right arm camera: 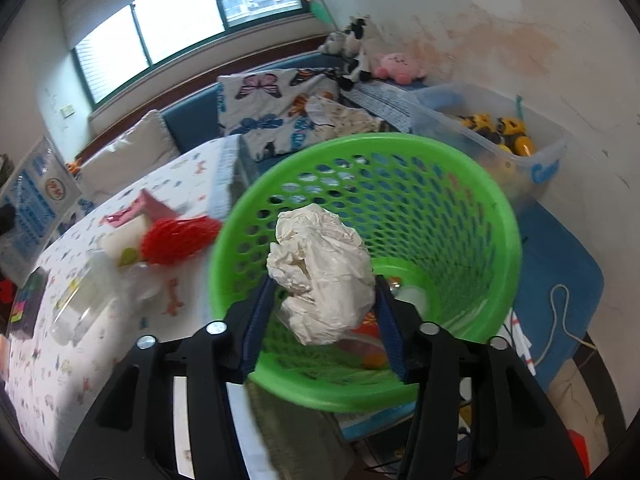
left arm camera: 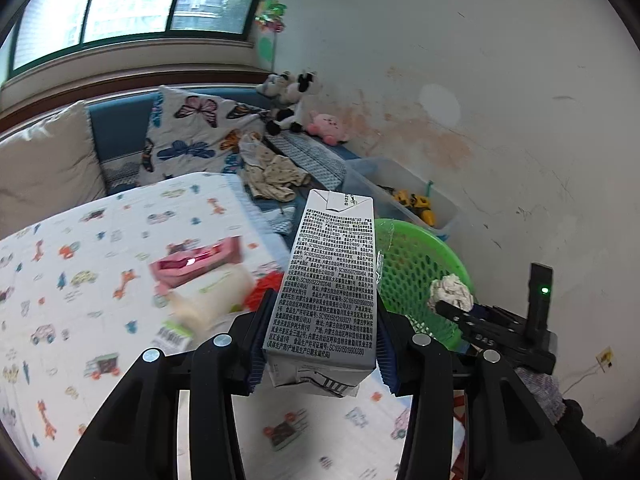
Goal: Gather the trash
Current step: 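Carry the carton and tissue over the green basket and open both tools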
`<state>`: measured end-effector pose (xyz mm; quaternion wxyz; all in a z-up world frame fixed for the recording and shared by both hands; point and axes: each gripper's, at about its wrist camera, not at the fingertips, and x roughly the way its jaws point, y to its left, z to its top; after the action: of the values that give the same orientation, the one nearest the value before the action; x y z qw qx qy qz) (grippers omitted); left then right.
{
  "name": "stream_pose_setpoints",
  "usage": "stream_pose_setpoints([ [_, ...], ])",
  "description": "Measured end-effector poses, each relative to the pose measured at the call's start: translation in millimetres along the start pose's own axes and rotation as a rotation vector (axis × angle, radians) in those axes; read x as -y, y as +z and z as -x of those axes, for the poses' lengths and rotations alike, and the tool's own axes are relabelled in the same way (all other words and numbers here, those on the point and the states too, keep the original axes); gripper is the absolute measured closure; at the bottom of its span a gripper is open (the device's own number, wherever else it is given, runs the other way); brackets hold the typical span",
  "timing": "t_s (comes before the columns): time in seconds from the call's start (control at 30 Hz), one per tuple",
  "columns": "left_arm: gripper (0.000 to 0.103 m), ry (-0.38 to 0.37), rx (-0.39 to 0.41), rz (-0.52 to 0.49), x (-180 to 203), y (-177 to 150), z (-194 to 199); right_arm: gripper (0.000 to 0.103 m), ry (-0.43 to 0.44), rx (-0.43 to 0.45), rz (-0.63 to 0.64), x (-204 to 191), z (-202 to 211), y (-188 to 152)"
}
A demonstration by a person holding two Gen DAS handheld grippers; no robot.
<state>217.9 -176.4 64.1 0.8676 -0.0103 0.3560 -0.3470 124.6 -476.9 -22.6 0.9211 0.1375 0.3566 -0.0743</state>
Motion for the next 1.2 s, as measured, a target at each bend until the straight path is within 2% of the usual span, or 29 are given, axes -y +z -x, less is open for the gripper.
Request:
stream_pose_setpoints([
  [0.1,0.060,-0.017,-0.011,-0.022,16,6,-12,0.042,-0.008,0.004,-0.018,9,-1,-1],
  [0.47,0.059,-0.042,-0.087,-0.080,60,13,-68,0.040,0.017,0.033,-0.078,28,20,-8],
  [0.53,0.059,-0.046,-0.104,-0.085,67,13,-79,0.036,0.023,0.039,-0.083,31,26,-10],
  [0.57,0.059,-0.044,-0.111,-0.089,69,12,-83,0.031,0.022,0.043,-0.085,31,28,-11],
  [1.03,0.059,-0.044,-0.186,-0.118,100,12,-136,0.028,0.038,0.073,-0.109,39,51,-23],
  [1.2,0.053,-0.066,-0.201,-0.092,100,6,-147,0.028,0.039,0.068,-0.112,42,53,-28],
])
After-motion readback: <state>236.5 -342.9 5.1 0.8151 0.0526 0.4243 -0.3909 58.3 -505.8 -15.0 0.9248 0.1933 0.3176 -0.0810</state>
